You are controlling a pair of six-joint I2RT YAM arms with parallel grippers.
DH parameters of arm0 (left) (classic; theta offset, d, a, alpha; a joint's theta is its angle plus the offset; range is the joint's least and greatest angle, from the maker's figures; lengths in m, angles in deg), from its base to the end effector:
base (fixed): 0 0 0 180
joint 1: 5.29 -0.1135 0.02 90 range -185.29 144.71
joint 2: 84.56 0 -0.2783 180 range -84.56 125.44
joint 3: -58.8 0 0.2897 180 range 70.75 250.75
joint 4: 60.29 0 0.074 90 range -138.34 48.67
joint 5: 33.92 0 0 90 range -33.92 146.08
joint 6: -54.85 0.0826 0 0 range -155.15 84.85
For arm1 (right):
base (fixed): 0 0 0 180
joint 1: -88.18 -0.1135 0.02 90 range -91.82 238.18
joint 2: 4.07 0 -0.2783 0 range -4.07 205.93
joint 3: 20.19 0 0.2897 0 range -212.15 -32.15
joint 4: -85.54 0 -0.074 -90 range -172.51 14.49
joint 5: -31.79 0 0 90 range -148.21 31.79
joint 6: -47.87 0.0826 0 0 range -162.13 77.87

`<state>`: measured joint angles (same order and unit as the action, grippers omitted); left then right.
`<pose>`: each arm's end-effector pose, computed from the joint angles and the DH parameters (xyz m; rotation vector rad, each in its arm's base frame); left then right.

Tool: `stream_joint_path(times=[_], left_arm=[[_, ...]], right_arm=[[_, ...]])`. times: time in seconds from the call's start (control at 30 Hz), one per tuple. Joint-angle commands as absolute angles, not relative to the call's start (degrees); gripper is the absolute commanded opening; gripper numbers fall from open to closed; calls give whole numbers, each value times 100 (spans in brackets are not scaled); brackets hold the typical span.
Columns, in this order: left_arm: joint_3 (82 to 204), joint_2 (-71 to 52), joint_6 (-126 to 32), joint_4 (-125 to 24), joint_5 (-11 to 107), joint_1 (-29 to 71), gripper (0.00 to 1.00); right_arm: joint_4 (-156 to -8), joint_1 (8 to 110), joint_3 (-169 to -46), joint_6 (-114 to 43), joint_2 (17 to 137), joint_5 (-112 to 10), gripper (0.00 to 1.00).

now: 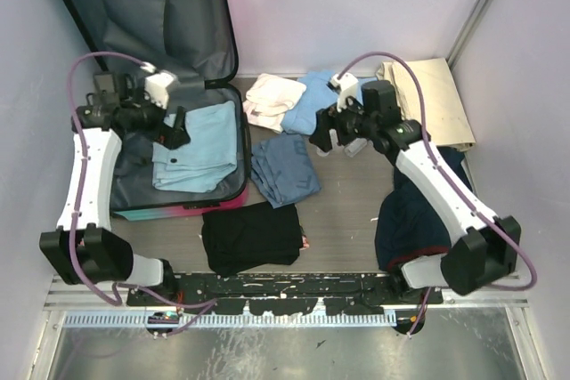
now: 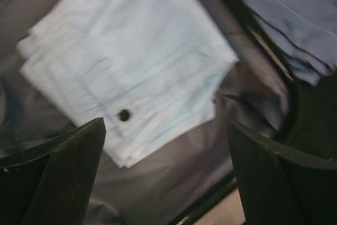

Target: Pack the luggage

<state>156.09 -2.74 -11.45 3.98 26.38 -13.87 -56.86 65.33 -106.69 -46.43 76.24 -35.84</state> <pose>0.3577 0.0126 0.3566 0.5289 2.2459 -0.3449 0.3467 0.1802 0.3407 -0.7258 2.0044 0.6051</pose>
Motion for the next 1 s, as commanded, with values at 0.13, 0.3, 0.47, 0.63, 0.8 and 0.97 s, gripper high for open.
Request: stream_joint_path(times=[0.13,0.3,0.47,0.63,0.8,0.97], left_arm=[[15132,-984,453,1736,2434,1357,98],[14162,-1025,284,1297,3048,3279,88],[13553,-780,1331,783,3301,4631,90],[14008,86,3189,798,3032,4808,93],[14641,912,4662,912,2667,4992,94],[15197,1741,5682,1180,2598,5271,94]], right_arm=[[-5574,7303,-9535,-4401,6249,-3206,82],[-5709,7845,-9082,-4064,5901,-3070,82],[-5768,8122,-8846,-3926,5709,-2994,82],[-5824,8340,-8739,-3849,5661,-2916,82],[-5896,8565,-8696,-3783,5658,-2885,82],[-5935,8810,-8698,-3672,5658,-2807,82]])
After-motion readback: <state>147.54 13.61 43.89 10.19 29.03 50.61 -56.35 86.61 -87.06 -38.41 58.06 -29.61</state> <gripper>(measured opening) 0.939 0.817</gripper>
